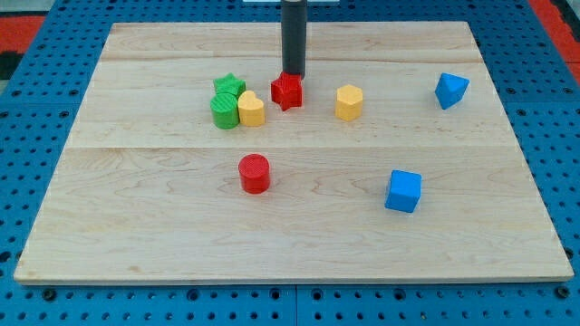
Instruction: Slide the red star closer to the group of blocks
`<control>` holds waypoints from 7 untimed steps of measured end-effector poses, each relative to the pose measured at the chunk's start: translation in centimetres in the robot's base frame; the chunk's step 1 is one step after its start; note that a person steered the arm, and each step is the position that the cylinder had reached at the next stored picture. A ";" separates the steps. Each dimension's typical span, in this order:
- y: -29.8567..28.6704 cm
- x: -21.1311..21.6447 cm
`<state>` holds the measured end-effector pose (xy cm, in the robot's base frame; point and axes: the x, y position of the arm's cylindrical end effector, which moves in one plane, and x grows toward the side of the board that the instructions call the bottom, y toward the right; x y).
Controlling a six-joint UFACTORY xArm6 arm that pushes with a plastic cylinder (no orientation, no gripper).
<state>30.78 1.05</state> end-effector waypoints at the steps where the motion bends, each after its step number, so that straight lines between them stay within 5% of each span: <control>1: 3.8 0.1; 4: 2.1 4.9; 7: 1.1 0.5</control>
<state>31.30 2.18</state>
